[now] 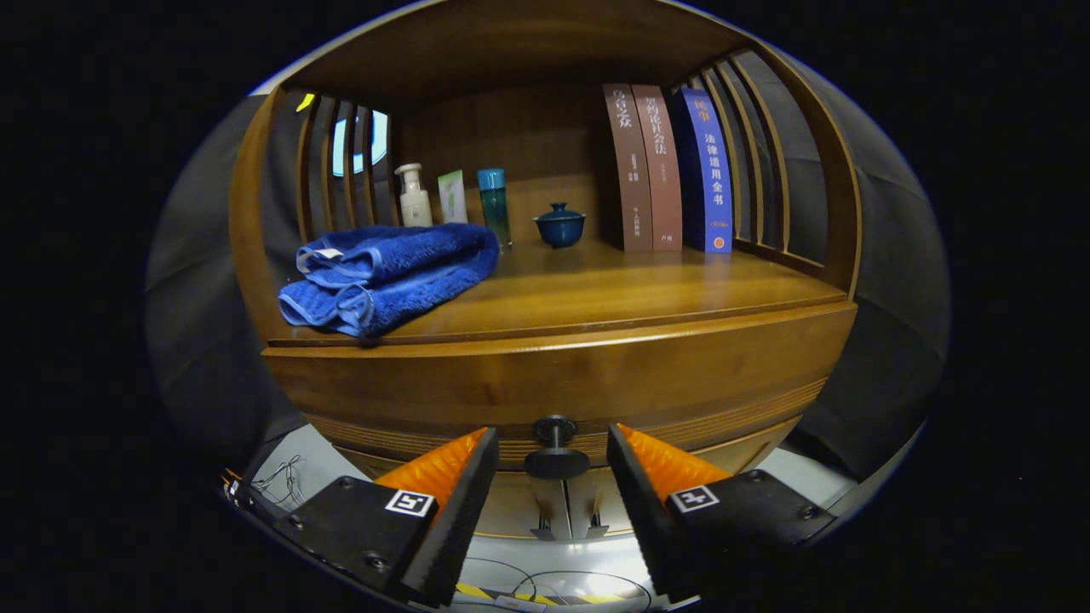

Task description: Pull open the drawer, take out the items inside it, and place them on the countertop above the cabinet.

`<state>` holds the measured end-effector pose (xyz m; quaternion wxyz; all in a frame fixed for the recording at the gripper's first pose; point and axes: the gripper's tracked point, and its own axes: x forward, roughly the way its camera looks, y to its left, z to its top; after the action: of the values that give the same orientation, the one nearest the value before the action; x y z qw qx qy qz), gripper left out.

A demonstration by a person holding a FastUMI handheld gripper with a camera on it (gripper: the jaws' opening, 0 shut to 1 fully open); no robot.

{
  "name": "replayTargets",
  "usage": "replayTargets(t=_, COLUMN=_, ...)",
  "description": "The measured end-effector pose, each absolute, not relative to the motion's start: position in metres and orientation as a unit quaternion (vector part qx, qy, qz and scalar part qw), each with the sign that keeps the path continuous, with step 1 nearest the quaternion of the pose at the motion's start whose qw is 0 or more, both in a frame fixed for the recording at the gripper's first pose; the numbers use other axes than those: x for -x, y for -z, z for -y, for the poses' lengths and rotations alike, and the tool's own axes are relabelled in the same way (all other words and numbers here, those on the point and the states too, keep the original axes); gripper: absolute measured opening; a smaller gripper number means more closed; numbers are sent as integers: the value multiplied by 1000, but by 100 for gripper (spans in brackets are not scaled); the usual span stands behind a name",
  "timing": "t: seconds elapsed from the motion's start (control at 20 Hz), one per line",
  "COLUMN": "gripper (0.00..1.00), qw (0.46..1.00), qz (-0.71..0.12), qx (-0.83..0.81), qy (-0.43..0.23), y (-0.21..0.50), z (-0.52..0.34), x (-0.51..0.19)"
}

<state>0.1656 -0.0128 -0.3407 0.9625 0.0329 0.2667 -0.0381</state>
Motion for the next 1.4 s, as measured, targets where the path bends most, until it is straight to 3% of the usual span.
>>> replayTargets(t=0.1, gripper=81, qw=958, qz=-284, qx=-25, qy=45, y=353, z=16, x=-166)
replayTargets(t=0.2, gripper=53, qw=953, qz=-301, qx=-13, qy=41, y=362, z=17, x=-167)
replayTargets(t=0.35, gripper=42, qw=953, qz=-302, qx=-11, qy=40, y=362, z=16, x=-166)
replayTargets(t=0.8, gripper=41, qw=950, qz=-310, qx=10, qy=34, y=360, z=16, x=-151)
replayTargets(t=1.4, gripper=41, qw=939, qz=-342, qx=-2, qy=26, y=347, z=13, x=-51)
